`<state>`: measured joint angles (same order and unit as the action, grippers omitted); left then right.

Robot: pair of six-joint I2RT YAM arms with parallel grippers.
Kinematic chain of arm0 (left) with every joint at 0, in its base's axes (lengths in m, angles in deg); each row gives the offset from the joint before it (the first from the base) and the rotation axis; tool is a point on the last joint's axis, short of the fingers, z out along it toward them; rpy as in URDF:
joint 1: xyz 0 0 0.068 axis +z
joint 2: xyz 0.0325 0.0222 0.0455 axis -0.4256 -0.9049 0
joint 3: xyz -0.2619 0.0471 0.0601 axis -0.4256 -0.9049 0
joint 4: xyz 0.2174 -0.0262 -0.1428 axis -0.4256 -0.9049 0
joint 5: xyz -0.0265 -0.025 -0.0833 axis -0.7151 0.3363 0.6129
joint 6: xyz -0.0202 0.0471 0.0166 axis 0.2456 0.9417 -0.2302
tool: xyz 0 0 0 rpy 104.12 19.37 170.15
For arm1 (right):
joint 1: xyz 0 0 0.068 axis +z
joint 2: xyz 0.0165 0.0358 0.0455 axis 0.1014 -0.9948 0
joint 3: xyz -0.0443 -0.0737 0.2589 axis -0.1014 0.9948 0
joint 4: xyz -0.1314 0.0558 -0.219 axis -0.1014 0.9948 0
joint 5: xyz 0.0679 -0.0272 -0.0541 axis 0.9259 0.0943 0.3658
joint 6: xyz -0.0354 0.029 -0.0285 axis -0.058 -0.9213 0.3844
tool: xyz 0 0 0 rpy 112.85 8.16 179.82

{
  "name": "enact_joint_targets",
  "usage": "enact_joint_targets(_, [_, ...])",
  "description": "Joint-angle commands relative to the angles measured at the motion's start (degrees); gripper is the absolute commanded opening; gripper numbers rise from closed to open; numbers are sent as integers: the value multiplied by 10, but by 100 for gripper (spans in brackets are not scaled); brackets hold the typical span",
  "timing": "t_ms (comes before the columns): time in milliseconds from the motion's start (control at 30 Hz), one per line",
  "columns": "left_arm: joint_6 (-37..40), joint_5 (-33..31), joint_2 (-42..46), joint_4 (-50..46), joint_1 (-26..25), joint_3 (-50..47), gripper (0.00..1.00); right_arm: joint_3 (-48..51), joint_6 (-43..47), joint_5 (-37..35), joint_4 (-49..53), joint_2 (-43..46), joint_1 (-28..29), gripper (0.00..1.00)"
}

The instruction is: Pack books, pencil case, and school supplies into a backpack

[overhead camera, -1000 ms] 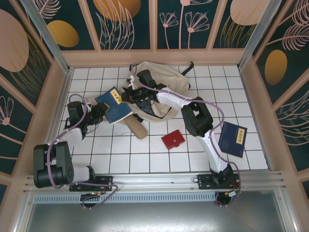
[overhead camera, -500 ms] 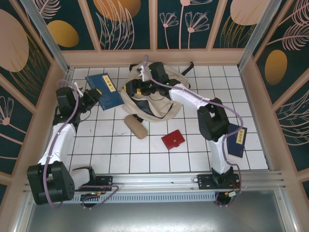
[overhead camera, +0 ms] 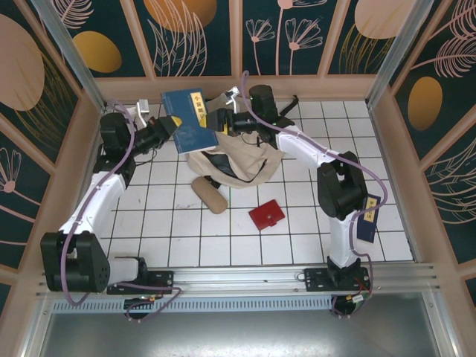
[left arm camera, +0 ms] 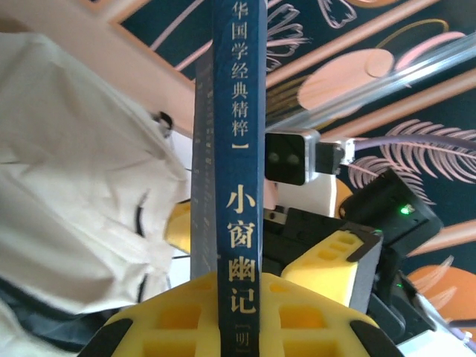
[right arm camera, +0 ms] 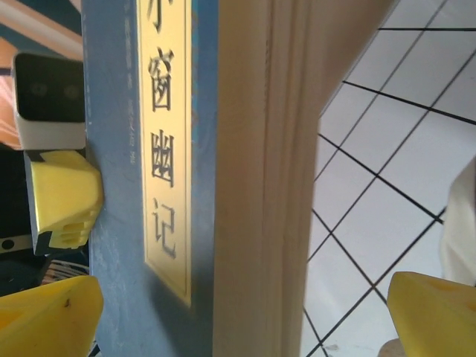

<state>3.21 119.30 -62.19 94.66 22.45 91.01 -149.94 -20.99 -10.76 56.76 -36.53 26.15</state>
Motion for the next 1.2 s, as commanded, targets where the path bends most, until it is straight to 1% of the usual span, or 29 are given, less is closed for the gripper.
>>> enact_joint_targets(0, [-59, 54, -16, 119, -8, 24, 0, -13, -40, 56, -73, 1, -3, 99])
enact_joint_targets(67, [-79, 63, -24, 148, -9, 24, 0, -1, -98, 88, -142, 1, -11, 99])
enact_joint_targets(133, [-82, 68, -32, 156, -9, 26, 0, 16, -171, 114, -244, 8, -25, 98])
enact_joint_targets(200, [-86, 69, -39, 160, -9, 26, 0, 9, -196, 128, -263, 9, -27, 97])
enact_joint_targets(300, [-88, 70, -45, 166, -9, 24, 0, 3, -207, 119, -251, 12, -34, 89])
enact_joint_targets(367, [-86, 68, -48, 165, -9, 21, 0, 8, -214, 104, -243, 17, -40, 79])
enact_joint_targets(400, [-87, 66, -48, 165, -9, 21, 0, 11, -218, 97, -241, 19, -41, 71])
enact_joint_targets(467, [-90, 63, -50, 165, -9, 17, 0, 10, -220, 78, -221, 21, -43, 53])
enact_joint_targets(567, [-104, 56, -50, 180, -11, 10, 0, 3, -220, 50, -195, 22, -40, 23])
enact_joint_targets(633, [-127, 48, -53, 209, -15, 3, 5, 1, -223, 30, -189, 23, -36, 10])
enact_joint_targets(667, [-138, 46, -56, 220, -18, 2, 8, 1, -227, 20, -188, 24, -35, 5])
enact_joint_targets(700, [-149, 41, -62, 227, -20, 1, 15, 3, -237, 9, -196, 26, -34, 2])
enact_joint_targets(767, [-175, 29, -68, 257, -21, -13, 19, 22, -265, -15, -233, 33, -34, 0])
enact_joint_targets(800, [-190, 18, -67, 277, -21, -25, 25, 36, -285, -32, -256, 39, -35, 0])
enact_joint_targets(833, [-200, 10, -64, 290, -21, -32, 33, 48, -302, -47, -276, 44, -36, 0])
enact_joint_targets(933, [-216, -22, -51, 313, -29, -54, 40, 74, -349, -85, -311, 50, -39, 0])
enact_joint_targets(1033, [-223, -45, -39, 326, -43, -78, 41, 96, -393, -112, -344, 51, -41, 0])
enact_joint_targets(1167, [-237, -105, -23, 358, -63, -119, 41, 125, -446, -146, -390, 52, -39, 0])
